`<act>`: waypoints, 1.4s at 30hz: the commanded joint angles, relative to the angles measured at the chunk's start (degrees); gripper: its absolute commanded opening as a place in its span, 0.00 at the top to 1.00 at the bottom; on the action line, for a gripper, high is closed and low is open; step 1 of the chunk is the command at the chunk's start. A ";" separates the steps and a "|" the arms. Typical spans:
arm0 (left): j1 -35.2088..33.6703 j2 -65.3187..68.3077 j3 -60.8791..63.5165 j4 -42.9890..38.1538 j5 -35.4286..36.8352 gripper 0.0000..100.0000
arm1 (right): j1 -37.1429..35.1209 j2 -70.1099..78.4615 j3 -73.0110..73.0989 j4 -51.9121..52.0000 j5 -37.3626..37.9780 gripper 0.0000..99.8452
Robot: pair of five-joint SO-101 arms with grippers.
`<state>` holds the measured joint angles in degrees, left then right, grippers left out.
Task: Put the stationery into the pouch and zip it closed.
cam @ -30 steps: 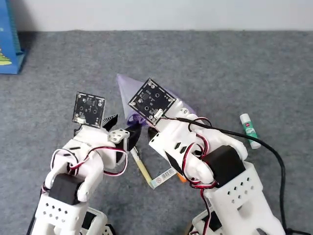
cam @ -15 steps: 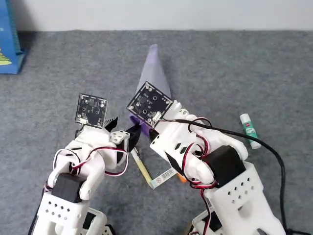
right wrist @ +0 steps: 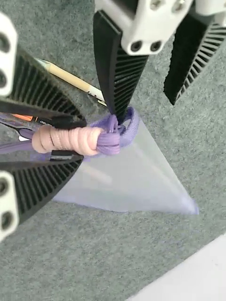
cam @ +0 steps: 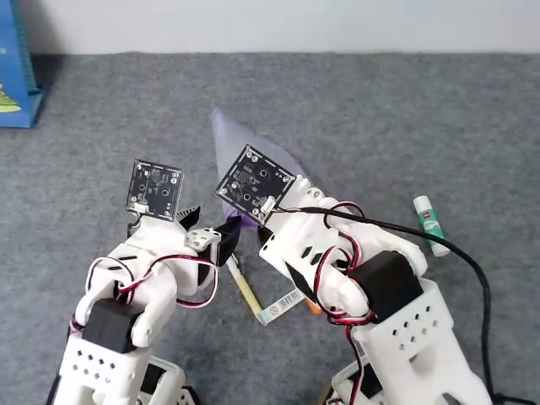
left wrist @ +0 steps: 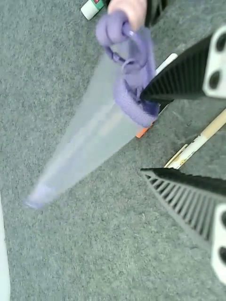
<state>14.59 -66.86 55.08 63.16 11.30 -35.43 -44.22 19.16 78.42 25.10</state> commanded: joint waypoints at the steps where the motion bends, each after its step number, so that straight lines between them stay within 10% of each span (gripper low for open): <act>1: -0.44 0.00 -3.03 -0.18 0.26 0.78 | -0.22 -0.84 -0.62 0.40 0.53 0.99; 25: -0.44 0.00 6.02 -9.85 -8.62 0.99 | -2.59 -1.45 -0.62 5.49 3.43 0.99; 42: -6.07 0.00 5.93 -7.91 -8.18 0.99 | 13.58 -17.19 5.36 8.13 5.19 0.99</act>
<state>9.76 -66.77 61.49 54.64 3.21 -24.44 -57.32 24.53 86.07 29.76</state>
